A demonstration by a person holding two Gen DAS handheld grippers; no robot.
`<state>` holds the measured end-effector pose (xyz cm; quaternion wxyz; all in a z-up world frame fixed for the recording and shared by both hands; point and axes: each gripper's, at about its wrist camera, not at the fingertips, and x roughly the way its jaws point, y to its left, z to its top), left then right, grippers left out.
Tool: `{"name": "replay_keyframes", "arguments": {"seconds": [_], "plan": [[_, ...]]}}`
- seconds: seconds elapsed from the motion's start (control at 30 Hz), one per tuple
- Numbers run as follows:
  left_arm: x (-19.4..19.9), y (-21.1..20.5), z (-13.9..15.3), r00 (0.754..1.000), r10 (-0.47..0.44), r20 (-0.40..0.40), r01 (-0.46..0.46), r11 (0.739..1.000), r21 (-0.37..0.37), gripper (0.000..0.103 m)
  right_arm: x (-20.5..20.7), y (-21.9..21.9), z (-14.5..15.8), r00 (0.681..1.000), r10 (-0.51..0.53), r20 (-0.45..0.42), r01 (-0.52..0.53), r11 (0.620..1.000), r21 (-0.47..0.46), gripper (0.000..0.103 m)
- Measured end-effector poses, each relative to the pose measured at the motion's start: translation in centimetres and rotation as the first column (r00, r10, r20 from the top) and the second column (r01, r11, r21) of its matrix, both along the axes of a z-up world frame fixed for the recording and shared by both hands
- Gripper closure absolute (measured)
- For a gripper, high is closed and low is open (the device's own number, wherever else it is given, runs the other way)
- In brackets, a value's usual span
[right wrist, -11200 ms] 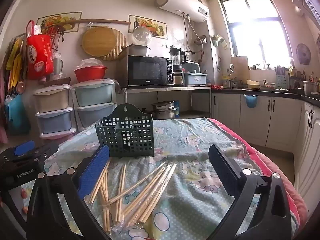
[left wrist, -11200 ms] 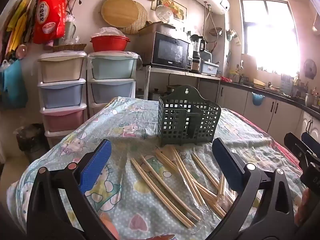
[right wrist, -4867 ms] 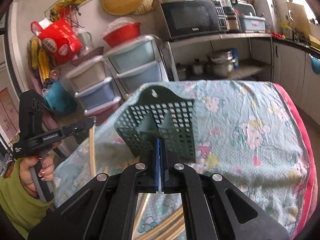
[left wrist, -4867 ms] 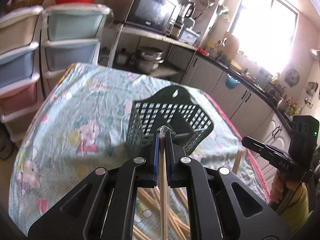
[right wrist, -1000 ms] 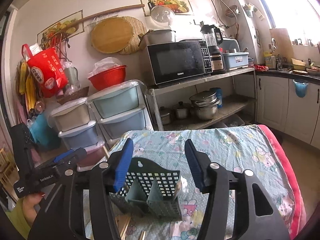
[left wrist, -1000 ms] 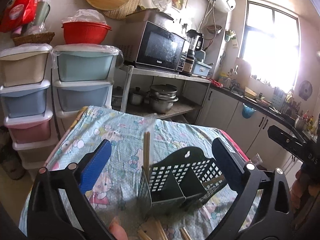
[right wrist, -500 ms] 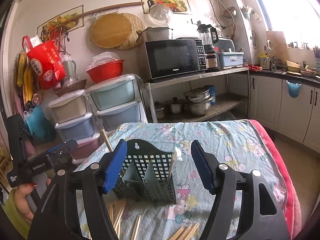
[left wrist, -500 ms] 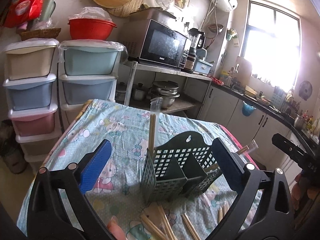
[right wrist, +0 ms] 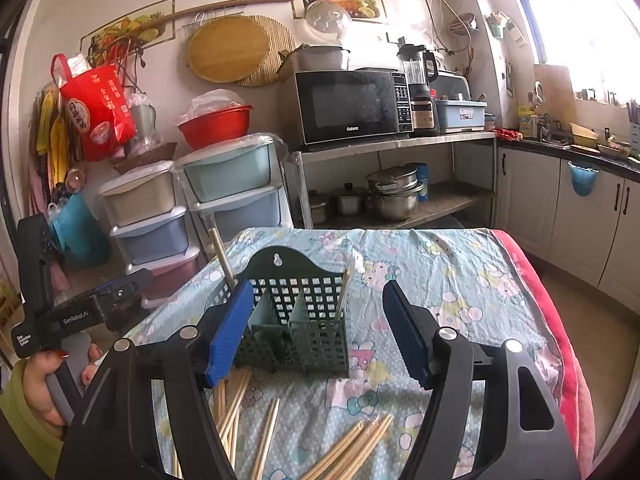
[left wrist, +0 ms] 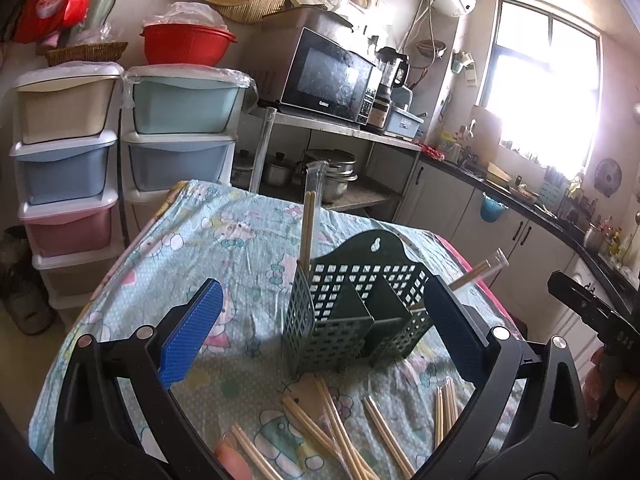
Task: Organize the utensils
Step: 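Move both grippers back down to the chopsticks on the cloth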
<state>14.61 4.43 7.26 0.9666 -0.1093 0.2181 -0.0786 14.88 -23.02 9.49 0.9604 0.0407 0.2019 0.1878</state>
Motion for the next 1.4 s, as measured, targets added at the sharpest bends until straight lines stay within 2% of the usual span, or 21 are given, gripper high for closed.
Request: {"name": "replay_keyframes", "arguments": {"seconds": [0.77,1.4], "plan": [[-1.2,-0.6,-2.6,0.996,-0.041,-0.075,0.04,0.999,-0.013,0.011,-2.7,1.0,-2.8,0.998,0.031,-0.063,-0.034,0.998,-0.049,0.038],[-0.6,-2.7,-5.8,0.981,-0.088,-0.172,0.096,0.995,0.039,0.011,-3.3,0.1,-6.4,0.986,0.028,-0.164,-0.039,0.997,-0.064,0.038]]}}
